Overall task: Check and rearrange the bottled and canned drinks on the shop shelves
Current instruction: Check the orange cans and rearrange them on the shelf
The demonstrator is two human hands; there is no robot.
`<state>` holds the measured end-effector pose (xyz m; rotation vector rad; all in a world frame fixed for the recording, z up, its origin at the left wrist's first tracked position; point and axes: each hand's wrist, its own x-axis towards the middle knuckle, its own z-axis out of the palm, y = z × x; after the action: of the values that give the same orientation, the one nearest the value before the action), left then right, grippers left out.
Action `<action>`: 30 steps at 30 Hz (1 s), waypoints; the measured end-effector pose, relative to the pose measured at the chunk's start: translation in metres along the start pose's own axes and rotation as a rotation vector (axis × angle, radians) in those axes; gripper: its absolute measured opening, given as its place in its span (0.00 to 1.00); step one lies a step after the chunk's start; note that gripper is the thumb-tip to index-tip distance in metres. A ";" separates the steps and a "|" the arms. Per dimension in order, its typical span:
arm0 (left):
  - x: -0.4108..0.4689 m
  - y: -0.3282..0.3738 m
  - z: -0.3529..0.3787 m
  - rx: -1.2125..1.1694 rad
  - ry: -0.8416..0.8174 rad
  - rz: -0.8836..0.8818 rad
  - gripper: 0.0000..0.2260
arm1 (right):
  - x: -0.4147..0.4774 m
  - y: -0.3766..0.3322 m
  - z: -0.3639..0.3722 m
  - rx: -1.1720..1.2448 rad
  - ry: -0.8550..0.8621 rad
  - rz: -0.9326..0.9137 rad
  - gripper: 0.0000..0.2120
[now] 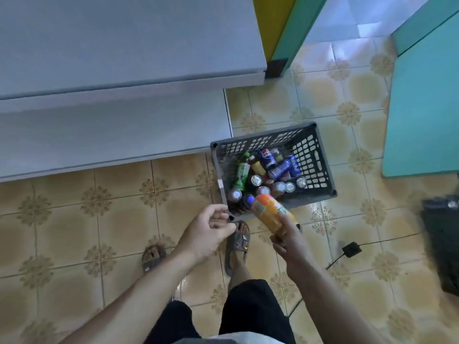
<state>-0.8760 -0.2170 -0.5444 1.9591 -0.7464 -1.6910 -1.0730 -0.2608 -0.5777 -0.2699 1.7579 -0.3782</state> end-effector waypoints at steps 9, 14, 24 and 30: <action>0.166 -0.043 0.088 0.110 -0.033 -0.139 0.14 | 0.231 -0.024 0.019 -0.652 0.057 -0.309 0.35; 0.243 -0.071 0.092 0.148 0.030 -0.164 0.09 | 0.339 -0.007 0.071 -1.135 0.026 -0.459 0.35; 0.307 -0.106 0.087 0.216 -0.011 -0.193 0.10 | 0.421 0.034 0.105 -1.497 -0.038 -0.557 0.22; 0.282 -0.103 0.072 0.221 -0.002 -0.200 0.06 | 0.393 0.012 0.093 -1.428 0.010 -0.517 0.26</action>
<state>-0.9067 -0.3226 -0.8332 2.2490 -0.7890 -1.7897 -1.0679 -0.4089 -0.9538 -1.7300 1.6620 0.6032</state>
